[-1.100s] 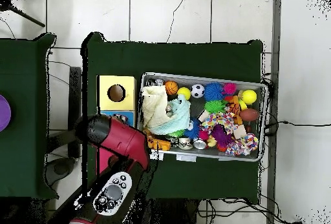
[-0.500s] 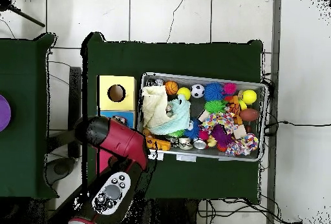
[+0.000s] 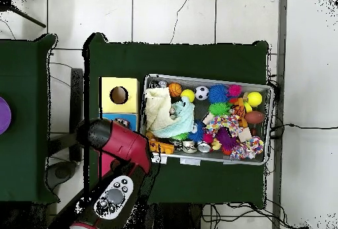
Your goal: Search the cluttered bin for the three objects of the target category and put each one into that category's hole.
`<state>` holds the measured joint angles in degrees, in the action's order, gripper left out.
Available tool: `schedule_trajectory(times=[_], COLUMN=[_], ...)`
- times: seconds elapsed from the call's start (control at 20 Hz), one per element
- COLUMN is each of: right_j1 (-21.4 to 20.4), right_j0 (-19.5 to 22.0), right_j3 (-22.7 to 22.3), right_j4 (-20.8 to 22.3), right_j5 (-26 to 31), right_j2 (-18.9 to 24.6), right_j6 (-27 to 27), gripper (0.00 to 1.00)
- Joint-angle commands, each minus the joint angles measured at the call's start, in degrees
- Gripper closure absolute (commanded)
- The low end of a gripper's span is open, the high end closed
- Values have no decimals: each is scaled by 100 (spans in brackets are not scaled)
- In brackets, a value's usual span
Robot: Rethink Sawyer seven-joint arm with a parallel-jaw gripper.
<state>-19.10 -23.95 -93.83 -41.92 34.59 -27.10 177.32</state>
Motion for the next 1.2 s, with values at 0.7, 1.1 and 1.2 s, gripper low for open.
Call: schedule_trajectory(times=[0.7, 1.1, 1.2], right_j1=[-663, -961, -990], right_j0=[615, 792, 830], right_j3=[489, 845, 866], right_j4=[541, 963, 1024], right_j5=[823, 1709, 1739], right_j2=[-172, -339, -323], right_j6=[499, 456, 438], gripper=[0, 0, 0])
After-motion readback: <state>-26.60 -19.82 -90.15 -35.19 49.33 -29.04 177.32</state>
